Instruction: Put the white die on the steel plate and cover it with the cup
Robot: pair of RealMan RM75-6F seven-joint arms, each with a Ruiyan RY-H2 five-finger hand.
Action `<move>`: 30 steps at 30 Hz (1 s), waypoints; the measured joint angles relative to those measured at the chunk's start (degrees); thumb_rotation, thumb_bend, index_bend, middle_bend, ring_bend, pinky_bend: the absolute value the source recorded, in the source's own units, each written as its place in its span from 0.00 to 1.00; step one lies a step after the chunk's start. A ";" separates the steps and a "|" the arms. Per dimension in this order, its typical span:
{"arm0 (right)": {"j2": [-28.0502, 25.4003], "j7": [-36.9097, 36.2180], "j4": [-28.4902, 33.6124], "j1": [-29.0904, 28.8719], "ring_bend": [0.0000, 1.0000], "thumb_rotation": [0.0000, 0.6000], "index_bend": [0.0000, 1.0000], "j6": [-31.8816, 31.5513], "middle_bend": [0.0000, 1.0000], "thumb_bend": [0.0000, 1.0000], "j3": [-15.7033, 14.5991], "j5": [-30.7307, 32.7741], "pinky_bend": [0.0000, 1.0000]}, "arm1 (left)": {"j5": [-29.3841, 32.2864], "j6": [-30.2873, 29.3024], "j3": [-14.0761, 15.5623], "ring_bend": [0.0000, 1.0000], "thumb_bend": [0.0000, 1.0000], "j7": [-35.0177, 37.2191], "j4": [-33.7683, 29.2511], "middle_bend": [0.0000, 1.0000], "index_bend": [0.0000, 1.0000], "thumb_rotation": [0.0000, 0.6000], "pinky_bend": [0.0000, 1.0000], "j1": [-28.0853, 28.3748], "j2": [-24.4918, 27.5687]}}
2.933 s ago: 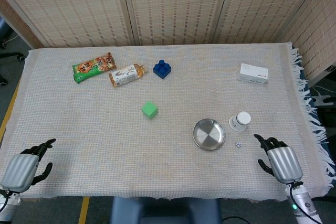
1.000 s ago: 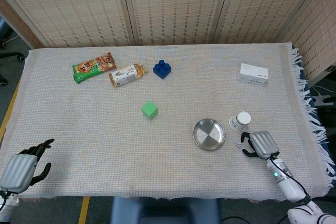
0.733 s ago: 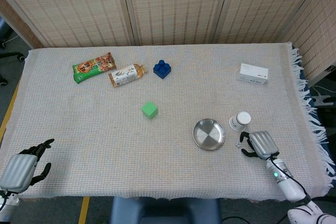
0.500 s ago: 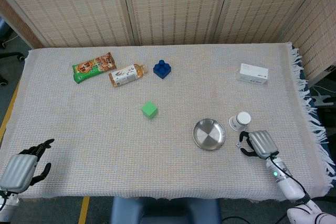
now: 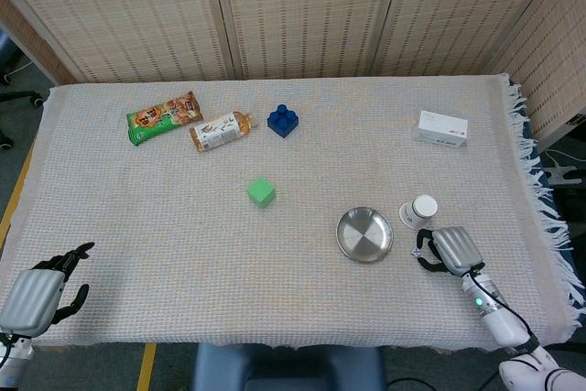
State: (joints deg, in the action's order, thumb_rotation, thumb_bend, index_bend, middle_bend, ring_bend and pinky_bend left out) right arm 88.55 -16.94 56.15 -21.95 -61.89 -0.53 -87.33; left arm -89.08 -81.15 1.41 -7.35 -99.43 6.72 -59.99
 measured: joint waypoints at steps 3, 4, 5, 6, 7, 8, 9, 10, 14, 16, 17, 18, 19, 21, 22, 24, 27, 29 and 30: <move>0.26 -0.41 -0.43 -0.08 0.77 1.00 0.55 0.09 0.91 0.18 -0.05 0.01 0.92 | 0.06 -0.02 -0.03 0.34 0.44 -0.01 -0.03 0.28 0.15 1.00 0.47 -0.02 0.02; 0.38 -0.63 -0.59 -0.10 0.77 1.00 0.56 0.04 0.91 0.19 -0.05 -0.01 0.92 | 0.09 -0.06 -0.05 0.34 0.44 0.01 -0.04 0.28 0.15 1.00 0.47 -0.04 0.03; 0.48 -0.83 -0.75 -0.11 0.77 1.00 0.56 -0.01 0.92 0.19 -0.06 -0.03 0.92 | 0.10 -0.06 -0.06 0.34 0.44 0.03 -0.04 0.28 0.15 1.00 0.47 -0.03 0.04; 0.57 -1.05 -0.94 -0.12 0.78 1.00 0.57 -0.05 0.92 0.19 -0.08 -0.07 0.92 | 0.13 -0.05 -0.07 0.34 0.44 0.04 -0.03 0.28 0.15 1.00 0.47 -0.04 0.04; 0.70 -1.32 -1.20 -0.14 0.78 1.00 0.57 -0.10 0.92 0.19 -0.12 -0.12 0.92 | 0.15 -0.04 -0.08 0.34 0.44 0.05 -0.02 0.28 0.15 1.00 0.47 -0.02 0.04; 0.79 -1.48 -1.38 -0.16 0.78 1.00 0.58 -0.15 0.92 0.19 -0.14 -0.16 0.92 | 0.14 -0.03 -0.08 0.34 0.44 0.06 -0.01 0.28 0.15 1.00 0.47 -0.02 0.05; 0.87 -1.60 -1.53 -0.17 0.78 1.00 0.58 -0.22 0.92 0.19 -0.17 -0.22 0.92 | 0.13 -0.05 -0.08 0.34 0.44 0.06 -0.01 0.28 0.15 1.00 0.47 -0.03 0.05; 0.94 -1.73 -1.67 -0.17 0.78 1.00 0.59 -0.33 0.92 0.19 -0.21 -0.28 0.92 | 0.07 -0.06 -0.07 0.34 0.44 0.06 -0.01 0.28 0.15 1.00 0.47 -0.03 0.05; 0.95 -1.93 -1.63 -0.11 0.78 1.00 0.61 -0.85 0.92 0.19 -0.42 -0.62 0.93 | 0.05 -0.05 -0.07 0.34 0.44 0.04 -0.01 0.28 0.15 1.00 0.47 -0.02 0.04; 0.84 -1.90 -1.31 -0.03 0.78 1.00 0.62 -1.32 0.92 0.19 -0.54 -0.88 0.93 | 0.03 -0.09 -0.07 0.34 0.44 0.04 -0.01 0.28 0.15 1.00 0.47 -0.03 0.03; 0.75 -1.87 -1.10 0.00 0.78 1.00 0.62 -1.54 0.92 0.19 -0.59 -1.00 0.93 | 0.03 -0.09 -0.07 0.34 0.44 0.05 -0.02 0.28 0.15 1.00 0.47 -0.03 0.04; 0.66 -1.80 -0.87 0.04 0.78 1.00 0.62 -1.77 0.92 0.19 -0.64 -1.11 0.93 | 0.02 -0.09 -0.08 0.34 0.44 0.06 -0.01 0.28 0.15 1.00 0.47 -0.03 0.04; 0.51 -1.61 -0.63 0.09 0.78 1.00 0.62 -1.99 0.92 0.19 -0.73 -1.25 0.93 | 0.02 -0.10 -0.07 0.34 0.44 0.06 0.00 0.28 0.15 1.00 0.47 -0.04 0.04; 0.31 -1.26 -0.37 0.14 0.78 1.00 0.62 -2.11 0.92 0.19 -0.83 -1.35 0.93 | 0.01 -0.09 -0.06 0.34 0.44 0.05 -0.01 0.28 0.15 1.00 0.47 -0.04 0.05; 0.27 -1.20 -0.27 0.17 0.78 1.00 0.62 -2.24 0.92 0.19 -0.84 -1.37 0.93 | 0.00 -0.08 -0.06 0.34 0.44 0.05 -0.03 0.28 0.15 1.00 0.47 -0.03 0.05; 0.22 -1.25 -0.28 0.17 0.78 1.00 0.60 -2.30 0.92 0.19 -0.93 -1.47 0.93 | -0.02 -0.08 -0.04 0.34 0.44 0.06 -0.05 0.28 0.15 1.00 0.47 -0.04 0.08; 0.41 -1.40 -0.65 0.21 0.78 1.00 0.54 -2.76 0.92 0.19 -0.93 -1.62 0.93 | 0.02 -0.08 -0.07 0.34 0.44 0.07 -0.04 0.28 0.15 1.00 0.47 -0.03 0.09; 0.68 -1.55 -1.19 0.24 0.78 1.00 0.51 -2.91 0.92 0.19 -0.91 -1.64 0.93 | 0.05 -0.04 -0.08 0.34 0.44 0.09 -0.03 0.28 0.15 1.00 0.47 -0.02 0.09; 0.77 -1.67 -1.37 0.23 0.78 1.00 0.50 -2.86 0.92 0.19 -0.91 -1.61 0.93 | 0.04 -0.03 -0.08 0.34 0.44 0.10 -0.03 0.28 0.15 1.00 0.47 -0.02 0.09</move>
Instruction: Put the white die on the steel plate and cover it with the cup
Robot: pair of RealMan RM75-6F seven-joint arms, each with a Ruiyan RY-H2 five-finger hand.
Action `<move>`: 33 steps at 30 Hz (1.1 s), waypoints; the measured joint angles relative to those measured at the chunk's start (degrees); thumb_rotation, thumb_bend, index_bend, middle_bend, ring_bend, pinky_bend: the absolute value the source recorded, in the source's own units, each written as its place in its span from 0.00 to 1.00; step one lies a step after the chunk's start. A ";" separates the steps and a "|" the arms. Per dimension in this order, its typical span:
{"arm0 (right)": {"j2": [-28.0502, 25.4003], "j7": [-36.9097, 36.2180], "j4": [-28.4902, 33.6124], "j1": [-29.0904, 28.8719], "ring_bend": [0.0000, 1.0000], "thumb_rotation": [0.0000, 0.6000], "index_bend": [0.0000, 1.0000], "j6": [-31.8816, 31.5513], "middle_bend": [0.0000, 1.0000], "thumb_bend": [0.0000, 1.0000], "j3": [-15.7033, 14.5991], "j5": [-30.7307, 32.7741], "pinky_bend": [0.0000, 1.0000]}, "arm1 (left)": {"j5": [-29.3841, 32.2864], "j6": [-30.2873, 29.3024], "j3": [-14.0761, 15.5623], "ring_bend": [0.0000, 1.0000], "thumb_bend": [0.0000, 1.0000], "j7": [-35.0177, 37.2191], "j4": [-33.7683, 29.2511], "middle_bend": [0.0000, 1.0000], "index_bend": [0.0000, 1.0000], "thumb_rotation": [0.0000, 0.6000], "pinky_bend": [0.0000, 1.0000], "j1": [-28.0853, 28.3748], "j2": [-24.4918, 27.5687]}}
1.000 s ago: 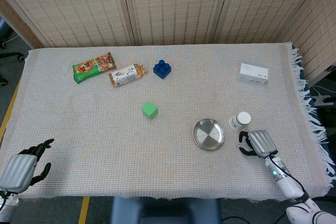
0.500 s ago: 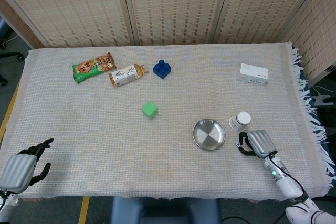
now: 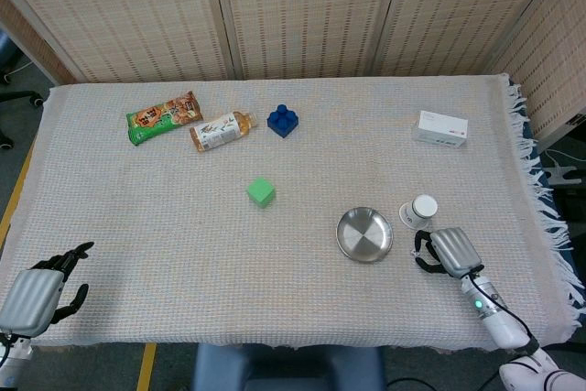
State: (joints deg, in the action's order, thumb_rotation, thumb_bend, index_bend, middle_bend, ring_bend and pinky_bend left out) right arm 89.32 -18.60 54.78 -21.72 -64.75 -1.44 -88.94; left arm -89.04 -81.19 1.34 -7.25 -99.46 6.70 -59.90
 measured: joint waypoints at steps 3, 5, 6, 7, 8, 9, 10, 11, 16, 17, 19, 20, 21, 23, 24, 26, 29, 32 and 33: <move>0.26 -0.43 -0.51 -0.10 0.78 1.00 0.48 0.38 0.92 0.20 0.00 0.12 0.93 | -0.03 0.00 0.02 0.34 0.44 0.02 0.01 0.28 0.15 1.00 0.47 0.00 0.00; 0.42 -0.73 -0.86 -0.20 0.78 1.00 0.47 0.68 0.92 0.20 -0.07 0.14 0.93 | -0.02 0.02 0.02 0.34 0.44 0.07 0.01 0.28 0.15 1.00 0.47 0.00 0.01; 0.46 -0.86 -0.93 -0.24 0.78 1.00 0.47 0.75 0.92 0.20 -0.12 0.12 0.93 | -0.01 0.01 0.01 0.34 0.44 0.08 0.01 0.28 0.15 1.00 0.47 0.00 0.01; 0.50 -1.04 -1.00 -0.27 0.78 1.00 0.47 0.79 0.92 0.20 -0.18 0.08 0.93 | -0.02 0.01 0.01 0.34 0.44 0.09 0.01 0.28 0.15 1.00 0.47 0.00 0.02; 0.53 -1.18 -1.05 -0.29 0.78 1.00 0.47 0.81 0.92 0.20 -0.23 0.03 0.93 | 0.00 0.01 0.01 0.34 0.44 0.13 0.01 0.28 0.15 1.00 0.47 -0.01 0.02; 0.56 -1.26 -1.12 -0.33 0.78 1.00 0.47 0.83 0.92 0.20 -0.29 -0.04 0.93 | 0.03 0.01 0.00 0.34 0.44 0.14 0.01 0.28 0.15 1.00 0.47 -0.02 0.03; 0.59 -1.33 -1.20 -0.35 0.78 1.00 0.47 0.83 0.92 0.20 -0.33 -0.08 0.93 | 0.04 0.01 0.00 0.34 0.44 0.15 0.01 0.28 0.15 1.00 0.47 -0.02 0.04; 0.62 -1.36 -1.27 -0.37 0.78 1.00 0.47 0.83 0.92 0.20 -0.34 -0.11 0.93 | 0.07 0.01 0.01 0.34 0.44 0.16 0.00 0.28 0.15 1.00 0.47 -0.03 0.04; 0.88 -1.75 -1.68 -0.42 0.79 1.00 0.52 0.90 0.92 0.23 -0.39 -0.10 0.93 | 0.07 0.05 0.00 0.34 0.44 0.21 -0.01 0.28 0.15 1.00 0.47 -0.01 0.06; 0.94 -1.75 -1.75 -0.41 0.79 1.00 0.53 0.83 0.92 0.23 -0.40 -0.12 0.94 | 0.10 0.05 -0.01 0.34 0.44 0.24 -0.02 0.28 0.15 1.00 0.47 -0.01 0.07; 1.06 -1.67 -1.92 -0.40 0.79 1.00 0.56 0.73 0.92 0.24 -0.47 -0.21 0.94 | 0.10 -0.03 -0.02 0.34 0.44 0.29 -0.02 0.28 0.15 1.00 0.47 -0.05 0.08; 1.09 -1.66 -1.94 -0.39 0.79 1.00 0.58 0.67 0.92 0.24 -0.46 -0.21 0.94 | 0.10 -0.07 -0.03 0.34 0.44 0.31 -0.02 0.28 0.15 1.00 0.47 -0.07 0.08; 1.12 -1.67 -1.99 -0.38 0.79 1.00 0.59 0.64 0.92 0.24 -0.46 -0.21 0.94 | 0.10 -0.10 -0.02 0.34 0.44 0.33 -0.02 0.28 0.15 1.00 0.47 -0.09 0.09; 1.13 -1.65 -1.98 -0.36 0.79 1.00 0.61 0.56 0.92 0.24 -0.43 -0.19 0.94 | 0.07 -0.17 -0.02 0.34 0.44 0.39 -0.04 0.28 0.15 1.00 0.47 -0.13 0.13; 1.14 -1.63 -1.95 -0.34 0.79 1.00 0.61 0.41 0.92 0.24 -0.41 -0.20 0.94 | 0.05 -0.20 -0.02 0.34 0.44 0.40 -0.06 0.28 0.15 1.00 0.47 -0.14 0.15; 1.06 -1.61 -1.73 -0.27 0.79 1.00 0.62 0.01 0.92 0.24 -0.45 -0.36 0.94 | 0.00 -0.31 -0.02 0.34 0.44 0.47 -0.11 0.28 0.15 1.00 0.47 -0.19 0.20; 0.73 -1.58 -0.93 -0.09 0.79 1.00 0.62 -0.98 0.92 0.24 -0.64 -0.88 0.94 | -0.01 -0.47 -0.04 0.34 0.44 0.60 -0.10 0.28 0.15 1.00 0.47 -0.27 0.25; -0.10 -1.40 1.03 0.19 0.79 1.00 0.62 -2.29 0.92 0.24 -1.00 -1.68 0.94 | 0.17 -0.47 -0.11 0.34 0.44 0.80 -0.11 0.28 0.15 1.00 0.47 -0.29 0.31; -0.48 -1.28 1.94 0.30 0.79 1.00 0.62 -2.78 0.92 0.24 -1.12 -1.97 0.94 | 0.22 -0.47 -0.13 0.34 0.44 0.84 -0.09 0.28 0.15 1.00 0.47 -0.29 0.32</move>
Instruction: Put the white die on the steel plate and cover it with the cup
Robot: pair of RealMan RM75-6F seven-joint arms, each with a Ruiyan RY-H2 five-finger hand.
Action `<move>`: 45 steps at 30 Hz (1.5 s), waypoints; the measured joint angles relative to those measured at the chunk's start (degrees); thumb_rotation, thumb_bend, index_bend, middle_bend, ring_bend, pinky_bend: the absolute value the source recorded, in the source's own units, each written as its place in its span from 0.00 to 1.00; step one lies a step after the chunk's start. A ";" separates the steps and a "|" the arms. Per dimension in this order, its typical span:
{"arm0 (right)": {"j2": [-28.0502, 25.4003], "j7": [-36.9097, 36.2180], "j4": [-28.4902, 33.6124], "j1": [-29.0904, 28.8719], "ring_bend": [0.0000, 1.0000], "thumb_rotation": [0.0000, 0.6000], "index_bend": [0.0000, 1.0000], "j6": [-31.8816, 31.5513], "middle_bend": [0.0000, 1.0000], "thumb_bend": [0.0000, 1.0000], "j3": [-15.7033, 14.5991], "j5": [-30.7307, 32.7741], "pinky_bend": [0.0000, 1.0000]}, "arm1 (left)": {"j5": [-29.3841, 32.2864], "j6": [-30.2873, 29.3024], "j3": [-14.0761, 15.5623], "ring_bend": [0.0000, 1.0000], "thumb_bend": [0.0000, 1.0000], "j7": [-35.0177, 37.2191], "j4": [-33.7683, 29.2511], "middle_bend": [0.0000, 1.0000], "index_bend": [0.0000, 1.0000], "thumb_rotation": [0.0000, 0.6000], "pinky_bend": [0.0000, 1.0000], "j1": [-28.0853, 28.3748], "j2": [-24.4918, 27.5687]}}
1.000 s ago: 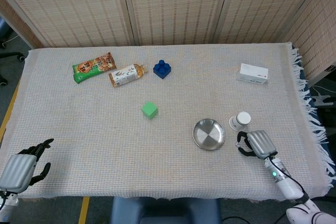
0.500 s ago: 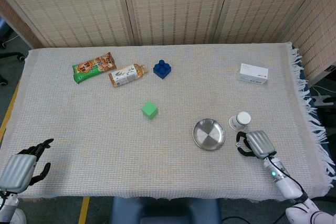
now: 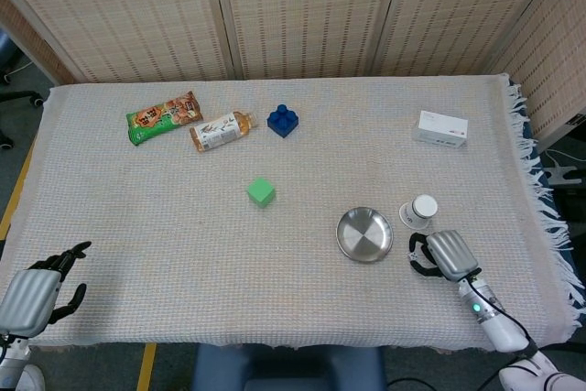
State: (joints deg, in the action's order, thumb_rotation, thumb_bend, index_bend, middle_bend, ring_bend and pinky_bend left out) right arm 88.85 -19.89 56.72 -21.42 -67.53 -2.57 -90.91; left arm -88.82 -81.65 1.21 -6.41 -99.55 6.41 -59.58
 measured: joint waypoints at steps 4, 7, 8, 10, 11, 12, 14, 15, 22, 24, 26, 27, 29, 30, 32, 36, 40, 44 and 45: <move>-2.14 2.21 6.12 0.34 0.79 1.00 0.62 -2.18 0.92 0.24 -0.25 -1.15 0.94 | 0.23 0.16 -0.08 0.34 0.44 0.09 -0.02 0.28 0.15 1.00 0.47 0.04 0.05; -3.56 6.35 11.35 0.05 0.79 1.00 0.62 -2.36 0.92 0.24 0.31 -1.04 0.94 | -0.09 -0.26 -0.09 0.34 0.44 0.27 -0.03 0.28 0.15 1.00 0.47 -0.05 0.10; -3.88 7.81 12.84 -0.18 0.79 1.00 0.62 -2.15 0.92 0.24 0.65 -0.80 0.94 | -0.17 -0.40 -0.10 0.34 0.44 0.36 -0.01 0.28 0.15 1.00 0.47 -0.10 0.11; -4.33 11.04 15.66 -1.05 0.79 1.00 0.62 -0.97 0.92 0.24 1.77 0.22 0.94 | -0.16 -0.50 -0.12 0.34 0.44 0.60 0.09 0.28 0.15 1.00 0.47 -0.17 0.12; -4.35 12.06 16.39 -1.52 0.79 1.00 0.62 -0.18 0.92 0.24 2.30 0.78 0.94 | -0.11 -0.46 -0.15 0.34 0.44 0.66 0.12 0.28 0.15 1.00 0.47 -0.16 0.12; -4.28 12.75 16.85 -2.05 0.79 1.00 0.62 0.69 0.92 0.24 2.85 1.39 0.94 | -0.03 -0.39 -0.17 0.34 0.44 0.71 0.15 0.28 0.15 1.00 0.47 -0.13 0.13; -3.58 13.67 17.08 -3.45 0.79 1.00 0.62 2.72 0.92 0.24 4.14 2.79 0.94 | 0.12 -0.19 -0.20 0.34 0.44 0.81 0.21 0.28 0.15 1.00 0.47 -0.07 0.16; -3.05 13.89 16.91 -4.05 0.79 1.00 0.62 3.37 0.92 0.24 4.60 3.36 0.94 | 0.16 -0.13 -0.21 0.34 0.44 0.85 0.24 0.28 0.15 1.00 0.47 -0.05 0.17; 1.53 13.97 12.66 -6.82 0.79 1.00 0.62 6.82 0.92 0.24 6.96 6.02 0.94 | 0.14 -0.09 -0.18 0.34 0.44 0.96 0.24 0.28 0.15 1.00 0.47 -0.06 0.22; 2.30 13.99 11.58 -7.23 0.79 1.00 0.62 7.43 0.92 0.24 7.31 6.67 0.94 | 0.17 -0.14 -0.21 0.34 0.44 0.89 0.28 0.28 0.15 1.00 0.47 -0.08 0.20; 3.13 14.03 10.34 -7.68 0.79 1.00 0.62 8.10 0.92 0.24 7.73 7.42 0.94 | 0.19 -0.13 -0.22 0.34 0.44 0.85 0.24 0.28 0.15 1.00 0.47 -0.08 0.19; 3.48 14.04 9.80 -7.87 0.79 1.00 0.62 8.37 0.92 0.24 7.92 7.75 0.94 | 0.17 -0.11 -0.20 0.34 0.44 0.85 0.23 0.28 0.15 1.00 0.47 -0.08 0.19; 4.25 14.05 8.56 -8.31 0.79 1.00 0.62 8.94 0.92 0.24 8.36 8.45 0.94 | 0.14 -0.12 -0.20 0.34 0.44 0.79 0.24 0.28 0.15 1.00 0.47 -0.08 0.17; 4.57 14.00 8.09 -8.49 0.79 1.00 0.62 9.16 0.92 0.24 8.53 8.71 0.94 | 0.13 -0.12 -0.20 0.34 0.44 0.75 0.24 0.28 0.15 1.00 0.47 -0.08 0.16; 5.13 13.65 7.33 -8.87 0.79 1.00 0.61 9.59 0.92 0.24 8.79 9.15 0.94 | 0.13 -0.10 -0.20 0.34 0.44 0.73 0.24 0.28 0.15 1.00 0.47 -0.07 0.14; 5.27 13.37 7.15 -8.99 0.79 1.00 0.56 9.75 0.92 0.24 8.83 9.23 0.94 | 0.15 -0.05 -0.19 0.35 0.44 0.72 0.23 0.28 0.15 1.00 0.47 -0.06 0.14; 5.08 12.10 7.32 -9.18 0.79 1.00 0.52 10.03 0.92 0.24 8.25 8.59 0.94 | 0.14 -0.04 -0.20 0.34 0.44 0.58 0.19 0.28 0.15 1.00 0.47 -0.05 0.12; 4.42 11.65 8.44 -9.14 0.79 1.00 0.47 9.09 0.92 0.23 7.69 7.66 0.94 | 0.25 0.09 -0.20 0.34 0.44 0.54 0.15 0.28 0.15 1.00 0.47 -0.02 0.14; 4.27 11.64 8.68 -9.10 0.79 1.00 0.45 8.87 0.92 0.23 7.55 7.46 0.94 | 0.18 0.04 -0.19 0.34 0.44 0.56 0.14 0.28 0.15 1.00 0.47 -0.03 0.15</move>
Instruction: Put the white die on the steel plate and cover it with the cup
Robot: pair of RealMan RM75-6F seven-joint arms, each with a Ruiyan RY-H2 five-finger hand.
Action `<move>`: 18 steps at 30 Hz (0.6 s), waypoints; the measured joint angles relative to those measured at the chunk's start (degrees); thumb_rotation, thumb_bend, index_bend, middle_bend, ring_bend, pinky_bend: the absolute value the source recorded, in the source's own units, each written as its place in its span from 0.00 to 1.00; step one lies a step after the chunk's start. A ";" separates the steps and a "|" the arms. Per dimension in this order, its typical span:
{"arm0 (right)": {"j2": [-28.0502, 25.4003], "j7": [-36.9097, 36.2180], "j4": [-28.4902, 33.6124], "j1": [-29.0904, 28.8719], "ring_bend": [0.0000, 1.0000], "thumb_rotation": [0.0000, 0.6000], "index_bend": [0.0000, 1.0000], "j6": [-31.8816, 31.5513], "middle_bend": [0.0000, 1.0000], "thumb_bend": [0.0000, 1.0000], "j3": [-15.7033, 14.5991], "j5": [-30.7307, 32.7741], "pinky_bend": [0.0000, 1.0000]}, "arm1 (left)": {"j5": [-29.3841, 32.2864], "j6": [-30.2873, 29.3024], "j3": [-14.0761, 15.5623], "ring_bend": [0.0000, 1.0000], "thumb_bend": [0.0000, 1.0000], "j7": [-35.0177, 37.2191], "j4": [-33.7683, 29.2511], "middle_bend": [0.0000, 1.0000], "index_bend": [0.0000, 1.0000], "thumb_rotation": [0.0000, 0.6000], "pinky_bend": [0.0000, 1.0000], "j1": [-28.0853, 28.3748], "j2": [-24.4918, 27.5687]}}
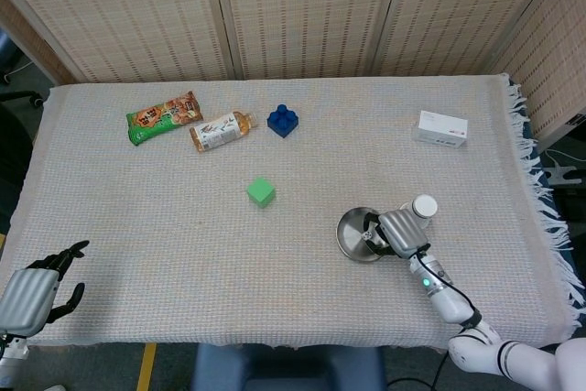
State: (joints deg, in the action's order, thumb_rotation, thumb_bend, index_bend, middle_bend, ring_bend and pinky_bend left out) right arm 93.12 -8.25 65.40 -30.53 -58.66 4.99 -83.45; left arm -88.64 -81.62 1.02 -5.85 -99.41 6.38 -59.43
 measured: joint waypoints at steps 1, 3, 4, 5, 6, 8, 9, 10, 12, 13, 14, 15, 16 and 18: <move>-0.18 0.02 0.32 0.05 0.79 1.00 0.44 -0.26 0.92 0.23 -0.18 -0.24 0.94 | -0.11 -0.13 0.01 0.34 0.44 0.04 0.00 0.28 0.15 1.00 0.47 -0.03 0.01; -0.42 0.15 0.74 0.12 0.79 1.00 0.43 -0.63 0.92 0.22 -0.45 -0.59 0.94 | -0.20 -0.21 0.02 0.34 0.44 0.05 0.02 0.28 0.15 1.00 0.47 -0.06 0.00; -0.55 0.25 0.99 0.15 0.79 1.00 0.43 -0.76 0.92 0.22 -0.60 -0.73 0.94 | -0.16 -0.17 0.03 0.34 0.44 0.06 0.01 0.28 0.15 1.00 0.47 -0.07 0.00; -0.65 0.31 1.15 0.16 0.79 1.00 0.43 -0.81 0.92 0.22 -0.70 -0.81 0.94 | -0.12 -0.10 0.05 0.34 0.44 0.04 -0.01 0.28 0.15 1.00 0.47 -0.06 0.01; -0.74 0.35 1.30 0.16 0.79 1.00 0.42 -0.83 0.92 0.22 -0.79 -0.85 0.94 | -0.13 -0.06 0.05 0.34 0.44 0.01 -0.05 0.28 0.15 1.00 0.47 -0.04 0.02; -0.89 0.42 1.55 0.17 0.79 1.00 0.42 -0.99 0.92 0.21 -0.97 -1.06 0.94 | -0.14 -0.10 0.03 0.34 0.44 0.01 -0.02 0.28 0.15 1.00 0.47 -0.04 0.02; -0.94 0.42 1.63 0.20 0.79 1.00 0.41 -1.18 0.92 0.20 -1.04 -1.20 0.94 | -0.18 -0.13 0.03 0.34 0.44 0.02 -0.02 0.28 0.15 1.00 0.47 -0.04 0.02; -0.99 0.44 1.74 0.28 0.79 1.00 0.41 -1.61 0.93 0.20 -1.11 -1.44 0.94 | -0.17 -0.13 0.05 0.34 0.44 0.07 0.05 0.28 0.15 1.00 0.47 -0.06 -0.01; -1.01 0.54 1.80 0.50 0.75 1.00 0.40 -2.88 0.92 0.19 -1.22 -2.12 0.93 | -0.01 -0.02 0.01 0.34 0.44 0.11 0.09 0.28 0.15 1.00 0.47 -0.04 -0.01; -0.99 0.74 1.72 0.72 0.71 1.00 0.40 -4.24 0.92 0.19 -1.33 -2.84 0.92 | 0.10 0.04 -0.01 0.34 0.44 0.15 0.09 0.28 0.15 1.00 0.47 -0.02 0.00; -0.95 0.99 1.60 0.93 0.66 1.00 0.40 -5.52 0.89 0.19 -1.42 -3.50 0.91 | 0.16 0.11 -0.02 0.34 0.44 0.15 0.10 0.28 0.15 1.00 0.47 0.00 0.01; -0.91 1.35 1.43 1.18 0.60 1.00 0.40 -7.03 0.84 0.18 -1.52 -4.24 0.88 | 0.19 0.15 -0.03 0.35 0.44 0.15 0.09 0.28 0.15 1.00 0.47 0.02 0.02; -0.84 2.01 1.15 1.56 0.52 1.00 0.40 -9.31 0.75 0.18 -1.63 -5.30 0.81 | 0.17 0.13 -0.04 0.34 0.44 0.14 0.09 0.28 0.15 1.00 0.47 0.02 0.01; -0.75 3.43 0.71 2.27 0.36 1.00 0.40 -13.14 0.57 0.18 -1.76 -6.86 0.61 | 0.03 0.08 0.00 0.34 0.44 0.06 0.07 0.28 0.15 1.00 0.47 0.00 0.01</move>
State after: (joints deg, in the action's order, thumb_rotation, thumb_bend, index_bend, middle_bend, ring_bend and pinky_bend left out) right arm 92.37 -4.82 66.11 -28.26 -71.80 3.23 -90.30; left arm -88.60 -81.54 1.02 -5.79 -99.34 6.38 -59.42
